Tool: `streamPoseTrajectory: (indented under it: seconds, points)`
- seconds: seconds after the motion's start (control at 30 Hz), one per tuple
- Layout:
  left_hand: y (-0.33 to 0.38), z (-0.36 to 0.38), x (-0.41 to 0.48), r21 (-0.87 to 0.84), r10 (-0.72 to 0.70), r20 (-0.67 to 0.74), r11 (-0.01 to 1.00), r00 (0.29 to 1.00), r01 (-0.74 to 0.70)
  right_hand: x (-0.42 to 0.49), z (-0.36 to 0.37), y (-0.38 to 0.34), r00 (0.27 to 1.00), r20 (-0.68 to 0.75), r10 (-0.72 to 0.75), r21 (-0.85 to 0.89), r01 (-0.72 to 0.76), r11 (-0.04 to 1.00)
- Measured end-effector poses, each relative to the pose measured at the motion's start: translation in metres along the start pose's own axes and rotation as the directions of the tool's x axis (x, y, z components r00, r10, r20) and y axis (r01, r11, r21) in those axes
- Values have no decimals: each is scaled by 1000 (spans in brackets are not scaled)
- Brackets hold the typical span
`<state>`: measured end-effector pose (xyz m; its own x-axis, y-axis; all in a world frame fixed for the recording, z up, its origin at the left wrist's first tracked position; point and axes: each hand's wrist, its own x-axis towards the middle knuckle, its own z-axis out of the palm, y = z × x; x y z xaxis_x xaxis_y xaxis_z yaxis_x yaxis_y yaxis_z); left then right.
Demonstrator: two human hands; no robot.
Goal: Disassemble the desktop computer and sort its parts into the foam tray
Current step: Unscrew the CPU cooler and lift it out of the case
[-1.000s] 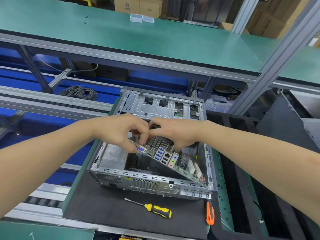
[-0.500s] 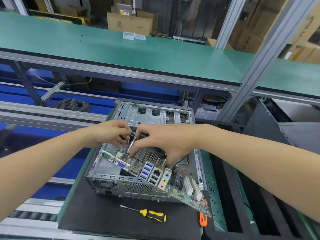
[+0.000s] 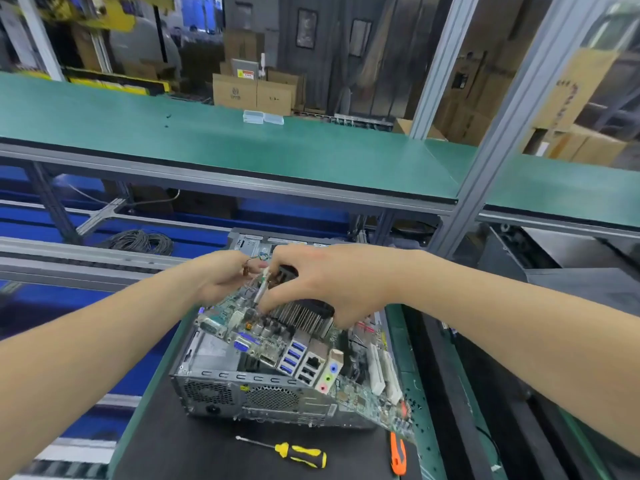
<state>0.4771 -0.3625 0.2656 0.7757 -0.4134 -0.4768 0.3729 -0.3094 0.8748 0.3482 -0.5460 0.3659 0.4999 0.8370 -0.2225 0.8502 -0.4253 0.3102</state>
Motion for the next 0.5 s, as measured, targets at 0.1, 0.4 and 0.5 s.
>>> streamPoseTrajectory:
  seconds: [0.1,0.4,0.5]
  points:
    - [4,-7,8,-287,0,51,958,999,15,-5,-4,-3,992,35,118,-47,-116,992]
    - [-14,-13,24,-234,-8,62,972,998,22,7,56,3,993,50,105,-155,-96,983]
    - [-21,-14,29,-201,15,10,979,1000,-13,13,77,7,994,90,56,-227,-34,973]
